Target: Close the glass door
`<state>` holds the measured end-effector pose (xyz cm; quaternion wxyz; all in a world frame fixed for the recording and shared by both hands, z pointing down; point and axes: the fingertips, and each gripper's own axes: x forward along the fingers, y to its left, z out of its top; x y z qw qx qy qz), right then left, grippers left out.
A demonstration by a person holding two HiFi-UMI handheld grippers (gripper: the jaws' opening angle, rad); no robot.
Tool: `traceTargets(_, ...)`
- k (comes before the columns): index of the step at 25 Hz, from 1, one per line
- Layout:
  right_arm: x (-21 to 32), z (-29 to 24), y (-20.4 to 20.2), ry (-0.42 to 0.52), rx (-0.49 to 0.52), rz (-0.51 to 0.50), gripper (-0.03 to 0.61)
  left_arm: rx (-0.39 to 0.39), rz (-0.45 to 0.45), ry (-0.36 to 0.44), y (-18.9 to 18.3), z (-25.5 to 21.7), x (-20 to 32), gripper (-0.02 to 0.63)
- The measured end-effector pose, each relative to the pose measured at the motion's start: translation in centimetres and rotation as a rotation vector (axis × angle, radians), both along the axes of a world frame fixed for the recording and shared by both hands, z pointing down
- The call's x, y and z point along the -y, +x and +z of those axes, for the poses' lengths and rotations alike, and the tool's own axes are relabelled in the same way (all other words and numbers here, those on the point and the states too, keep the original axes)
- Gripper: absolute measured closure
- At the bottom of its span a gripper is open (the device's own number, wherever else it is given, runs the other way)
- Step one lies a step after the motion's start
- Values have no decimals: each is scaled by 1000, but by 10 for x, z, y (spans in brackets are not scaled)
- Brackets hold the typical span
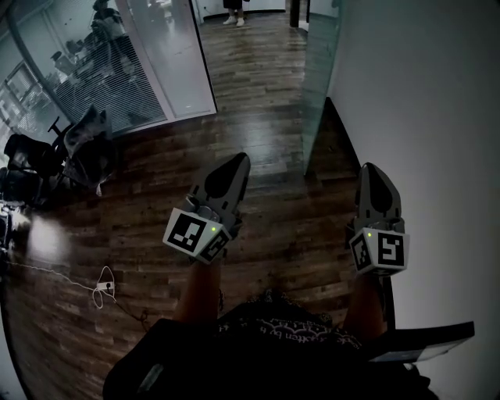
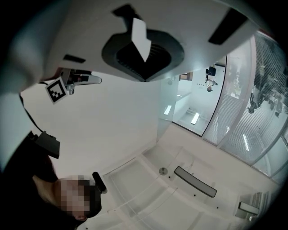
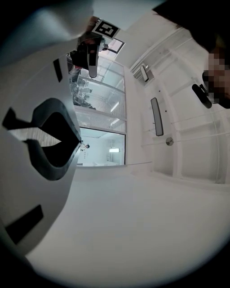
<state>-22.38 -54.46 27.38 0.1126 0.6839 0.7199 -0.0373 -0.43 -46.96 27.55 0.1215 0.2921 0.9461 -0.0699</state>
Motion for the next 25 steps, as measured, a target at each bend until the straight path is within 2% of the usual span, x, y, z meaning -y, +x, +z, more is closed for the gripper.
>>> traceTargets(4,-27,2,-8,18,-2,21,575,17,38,2,-10,-1,-24,612)
traceTargets(13,-95,8,-41,39,-9,28,575,7,43,44,-43,12,-85,612)
traceTargets(21,-185,9,-88,31,-7,-2,575,-5,-32,20,-83,9,-162,612)
traceTargets(25,-224,10,-112,32,-7,-15,575,-9,-40,18,-111,7,-197,612)
